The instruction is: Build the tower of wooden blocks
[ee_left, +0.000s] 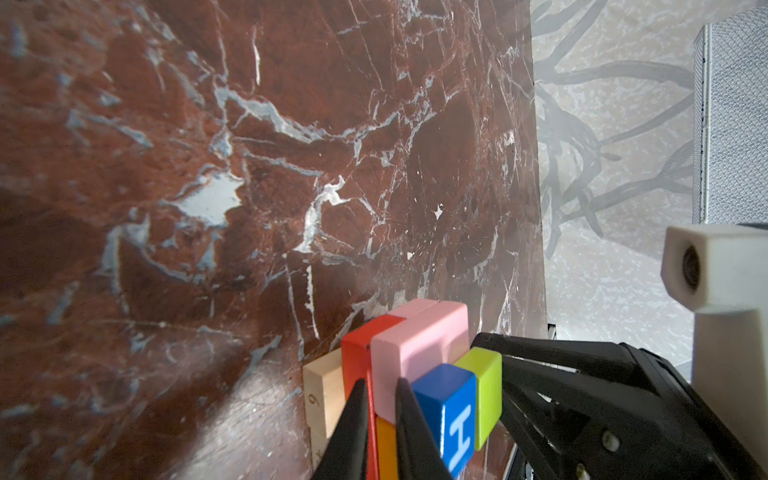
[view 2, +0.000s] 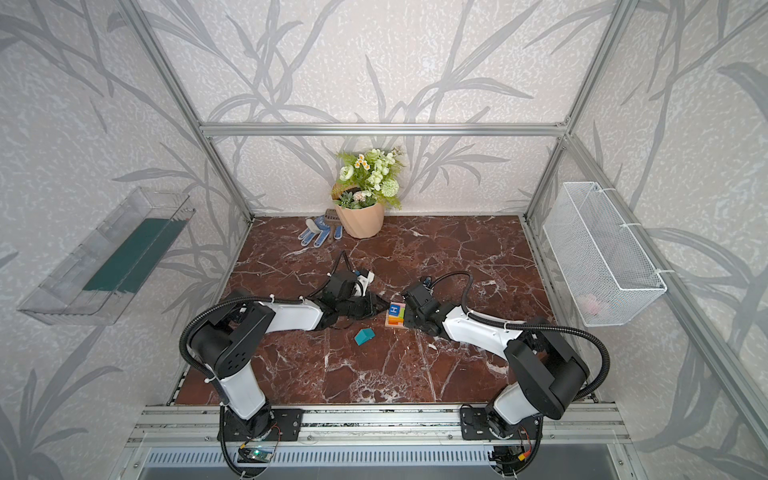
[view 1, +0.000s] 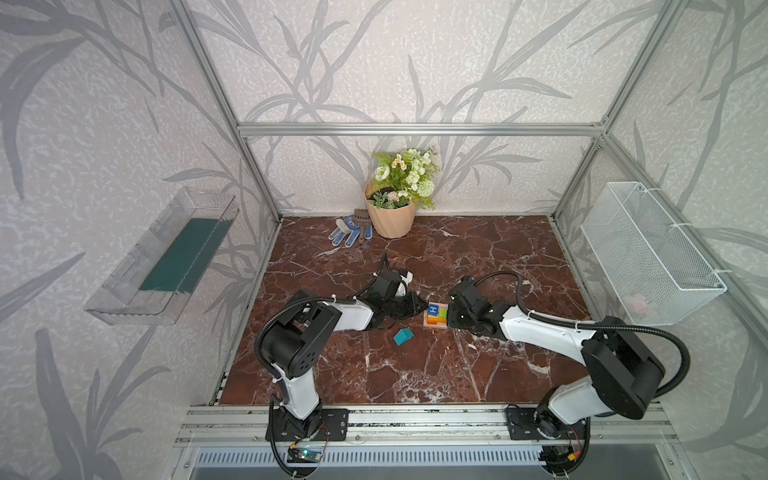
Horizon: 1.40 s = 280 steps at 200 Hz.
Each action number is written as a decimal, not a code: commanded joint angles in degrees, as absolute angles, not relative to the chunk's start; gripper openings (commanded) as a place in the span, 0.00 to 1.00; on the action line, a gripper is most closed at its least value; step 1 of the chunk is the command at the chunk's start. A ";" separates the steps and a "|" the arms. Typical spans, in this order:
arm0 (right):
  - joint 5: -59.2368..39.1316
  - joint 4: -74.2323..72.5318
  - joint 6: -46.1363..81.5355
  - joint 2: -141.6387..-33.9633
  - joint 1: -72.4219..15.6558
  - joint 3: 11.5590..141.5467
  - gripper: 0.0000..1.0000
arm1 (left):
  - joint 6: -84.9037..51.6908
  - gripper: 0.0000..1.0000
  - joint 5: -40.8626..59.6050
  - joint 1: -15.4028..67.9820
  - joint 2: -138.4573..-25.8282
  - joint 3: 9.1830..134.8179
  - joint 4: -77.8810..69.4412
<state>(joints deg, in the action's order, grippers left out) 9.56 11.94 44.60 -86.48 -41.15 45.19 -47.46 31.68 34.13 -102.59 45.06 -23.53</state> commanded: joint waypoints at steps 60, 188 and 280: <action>9.05 12.54 44.48 -89.09 -41.22 48.01 0.21 | -47.63 0.17 32.78 34.52 -101.56 45.53 -23.64; 9.32 13.01 44.60 -90.09 -41.24 48.83 0.21 | -47.75 0.17 32.23 34.69 -97.45 42.41 -23.47; 11.72 15.54 44.33 -86.14 -41.72 47.75 0.27 | -48.17 0.17 32.27 34.72 -97.81 42.58 -23.26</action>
